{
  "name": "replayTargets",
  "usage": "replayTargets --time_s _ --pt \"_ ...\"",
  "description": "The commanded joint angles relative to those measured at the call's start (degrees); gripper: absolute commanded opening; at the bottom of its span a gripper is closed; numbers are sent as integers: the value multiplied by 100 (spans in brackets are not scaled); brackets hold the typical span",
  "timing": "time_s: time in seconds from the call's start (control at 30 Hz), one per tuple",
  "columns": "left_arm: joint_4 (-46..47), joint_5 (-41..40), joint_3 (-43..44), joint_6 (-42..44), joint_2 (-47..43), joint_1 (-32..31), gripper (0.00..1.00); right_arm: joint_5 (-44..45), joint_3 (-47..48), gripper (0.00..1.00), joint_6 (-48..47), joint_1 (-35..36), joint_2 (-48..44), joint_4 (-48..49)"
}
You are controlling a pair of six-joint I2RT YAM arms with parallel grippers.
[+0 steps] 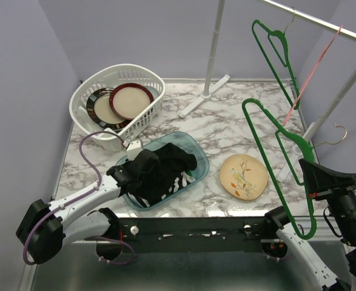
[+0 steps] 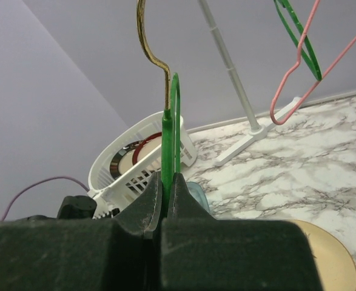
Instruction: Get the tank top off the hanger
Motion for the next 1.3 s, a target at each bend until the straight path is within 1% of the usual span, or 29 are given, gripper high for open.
replayTargets --time_s 0.0,0.07,0.1,0.13,0.17,0.2,0.23,0.3,0.33,0.37,0.43,0.47,0.5,0.6,0.67,0.7,0.73,0.83,0.87,0.9,0.93,0.97,1.0,1.07,1.1,1.13,1.2,1.23,1.27 --pt "-142 -30 470 -97 484 -305 50 -245 0 1 97 -13 191 332" --pt "-258 -320 638 27 414 -296 50 -307 -44 1 132 -22 226 411" --pt "-406 -426 839 123 379 -305 54 -325 -44 1 141 -22 252 420" --pt "-512 -688 972 254 335 -296 65 -325 -36 1 142 -22 270 429" --pt "-644 -804 1121 317 274 -296 71 -342 -27 1 142 -22 322 429" --pt "-845 -866 1453 422 230 -296 74 -342 -9 1 142 -22 340 437" --pt "-917 -910 1613 692 194 -296 80 -351 -1 1 133 -22 358 438" --pt "-1170 -1041 2104 905 89 -305 87 -377 -1 1 142 -13 428 446" --pt "-1216 -1068 2237 1037 45 -296 96 -377 0 1 142 -22 472 446" --pt "-1251 -1077 2352 1299 -51 -296 99 -386 8 1 142 -22 507 446" --pt "-1155 -990 2642 1704 -148 -296 99 -413 52 1 133 -30 665 455" --pt "-1068 -885 2713 2176 -236 -278 99 -421 87 1 124 -22 735 446" --pt "-875 -710 2800 2407 -280 -278 99 -430 122 1 115 -22 832 438" --pt "-479 -471 2836 3293 -430 -278 99 -474 298 1 106 -22 1306 516" --pt "-364 -558 2828 3594 -543 -287 99 -492 525 1 98 -22 1850 604" --pt "-216 -585 2749 3891 -605 -278 99 -518 640 1 71 -22 2035 613" --pt "-127 -611 2688 4007 -658 -278 99 -535 737 1 62 -22 2454 648" --pt "338 -611 2267 4333 -1000 -278 99 -571 878 1 1 -13 2958 1043" --pt "487 -646 2117 4377 -1193 -270 99 -536 870 1 10 -22 3238 1305" --pt "828 -681 1759 4413 -1308 -261 99 -370 844 1 18 -13 3389 1438" --pt "927 -656 1642 4439 -1387 -217 99 -247 869 1 10 -13 3538 1553" --pt "885 -481 1632 4448 -1458 -191 99 -124 913 1 1 -13 3740 1719" --pt "710 -488 1719 4413 -1484 -190 99 -18 1001 1 -77 -13 4125 1799" --pt "673 -567 1720 4299 -1563 -190 99 -104 1343 1 -244 -4 4540 2166" --pt "726 -507 1677 4299 -1607 -190 99 -253 1449 1 -489 4 4898 2343" --pt "752 -419 1659 4290 -1651 -190 99 -263 1641 1 -604 5 5067 2519" --pt "840 -200 1615 4246 -1757 -182 99 7 1975 1 -920 13 5445 2792" --pt "849 -172 1606 4246 -1783 -182 99 114 2142 1 -1035 13 5821 2845" --pt "849 -146 1606 4246 -1810 -173 99 193 2501 1 -1149 13 6051 2950"
